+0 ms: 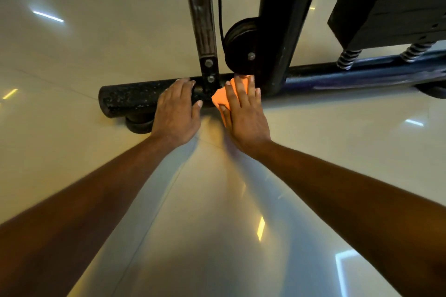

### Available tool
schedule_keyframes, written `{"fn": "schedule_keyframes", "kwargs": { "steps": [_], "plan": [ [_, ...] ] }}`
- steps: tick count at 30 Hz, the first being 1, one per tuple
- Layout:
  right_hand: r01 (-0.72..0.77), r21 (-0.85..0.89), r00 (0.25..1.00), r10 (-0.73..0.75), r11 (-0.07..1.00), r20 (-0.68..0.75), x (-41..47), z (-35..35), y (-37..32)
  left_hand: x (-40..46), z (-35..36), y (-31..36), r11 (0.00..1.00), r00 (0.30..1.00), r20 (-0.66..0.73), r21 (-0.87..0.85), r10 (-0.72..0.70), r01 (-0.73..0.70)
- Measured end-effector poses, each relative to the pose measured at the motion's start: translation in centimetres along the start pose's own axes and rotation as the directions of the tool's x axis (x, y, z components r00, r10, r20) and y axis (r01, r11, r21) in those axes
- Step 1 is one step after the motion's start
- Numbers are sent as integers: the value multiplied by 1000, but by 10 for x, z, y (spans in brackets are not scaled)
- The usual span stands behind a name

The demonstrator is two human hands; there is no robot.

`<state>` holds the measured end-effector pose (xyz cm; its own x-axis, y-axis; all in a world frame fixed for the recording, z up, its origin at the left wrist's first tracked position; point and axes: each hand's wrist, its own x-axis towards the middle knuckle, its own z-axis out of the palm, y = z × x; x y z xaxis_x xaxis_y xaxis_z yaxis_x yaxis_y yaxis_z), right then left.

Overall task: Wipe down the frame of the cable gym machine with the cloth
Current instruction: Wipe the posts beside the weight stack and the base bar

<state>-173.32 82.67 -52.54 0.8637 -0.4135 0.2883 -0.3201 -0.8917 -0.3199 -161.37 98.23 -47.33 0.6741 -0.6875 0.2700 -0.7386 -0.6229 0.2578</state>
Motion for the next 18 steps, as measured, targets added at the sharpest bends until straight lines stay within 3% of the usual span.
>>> {"fn": "schedule_keyframes", "kwargs": {
  "steps": [6, 11, 13, 18],
  "plan": [
    [-65, -97, 969, 39, 993, -245, 12, 38, -2, 22, 22, -19, 997, 998, -22, 47, 62, -60],
    [-218, 122, 899, 248, 968, -361, 28, 43, -28, 23, 35, -31, 993, 991, -73, 42, 112, -109],
    [-257, 106, 894, 278, 961, -352, 35, 50, -35, 24, 36, -34, 991, 989, -73, 46, 130, -127],
    [97, -208, 943, -157, 973, -294, 26, 50, 24, 19, 30, -41, 989, 989, -53, 64, 139, -135]
  ]
}}
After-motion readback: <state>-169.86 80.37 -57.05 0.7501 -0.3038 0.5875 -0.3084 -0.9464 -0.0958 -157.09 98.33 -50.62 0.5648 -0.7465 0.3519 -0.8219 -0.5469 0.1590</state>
